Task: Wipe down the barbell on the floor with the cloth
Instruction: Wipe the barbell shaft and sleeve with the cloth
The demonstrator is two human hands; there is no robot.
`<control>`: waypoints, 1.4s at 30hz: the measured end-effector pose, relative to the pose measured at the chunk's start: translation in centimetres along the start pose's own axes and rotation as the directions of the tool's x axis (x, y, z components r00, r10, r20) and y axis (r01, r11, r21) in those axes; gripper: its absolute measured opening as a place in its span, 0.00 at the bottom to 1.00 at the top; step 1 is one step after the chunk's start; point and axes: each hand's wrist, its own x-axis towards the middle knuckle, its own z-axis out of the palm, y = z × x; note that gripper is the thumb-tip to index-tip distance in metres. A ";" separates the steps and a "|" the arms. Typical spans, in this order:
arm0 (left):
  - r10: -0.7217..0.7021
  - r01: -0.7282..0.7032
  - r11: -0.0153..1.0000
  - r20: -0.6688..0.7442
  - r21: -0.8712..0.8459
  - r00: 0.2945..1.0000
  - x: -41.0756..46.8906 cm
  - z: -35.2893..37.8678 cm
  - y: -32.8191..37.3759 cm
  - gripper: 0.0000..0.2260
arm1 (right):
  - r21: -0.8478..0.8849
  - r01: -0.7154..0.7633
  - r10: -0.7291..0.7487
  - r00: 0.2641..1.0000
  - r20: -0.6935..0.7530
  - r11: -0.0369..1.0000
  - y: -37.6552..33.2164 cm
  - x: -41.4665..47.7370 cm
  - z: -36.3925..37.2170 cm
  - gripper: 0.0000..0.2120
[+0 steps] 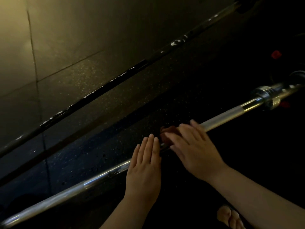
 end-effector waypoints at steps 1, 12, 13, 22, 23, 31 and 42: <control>-0.023 0.023 1.000 0.001 -0.005 1.000 0.0 -0.2 -0.2 0.24 | 0.012 -0.078 0.079 0.996 -0.041 0.997 0.4 0.1 -0.1 0.19; -0.197 0.206 0.970 0.077 -0.130 0.977 -2.3 -1.9 -1.6 0.30 | 0.036 0.016 -0.015 1.000 -0.004 0.999 -4.2 0.6 0.9 0.20; -0.202 0.210 0.968 0.073 -0.134 0.977 -2.6 -1.9 -1.8 0.30 | 0.071 -0.099 0.102 0.994 -0.043 0.993 -4.2 0.4 0.7 0.20; -0.341 0.339 0.916 0.029 -0.212 0.940 -5.9 -1.1 -4.6 0.31 | 0.040 0.167 -0.170 0.980 0.100 0.985 -8.6 1.1 1.8 0.21; -0.356 0.349 0.909 0.012 -0.227 0.934 -6.4 -0.8 -5.0 0.30 | 0.010 0.134 -0.134 0.989 0.067 0.991 -7.9 1.2 1.7 0.21; -0.487 0.435 0.823 -0.061 -0.365 0.871 -7.0 -1.0 -5.4 0.25 | 0.173 -0.034 0.022 0.997 0.070 0.984 -13.2 0.9 2.6 0.21; -0.599 0.540 0.767 -0.084 -0.348 0.796 -5.4 -0.7 -3.4 0.31 | 0.254 -0.005 -0.050 0.977 0.208 0.967 -13.3 1.1 1.5 0.30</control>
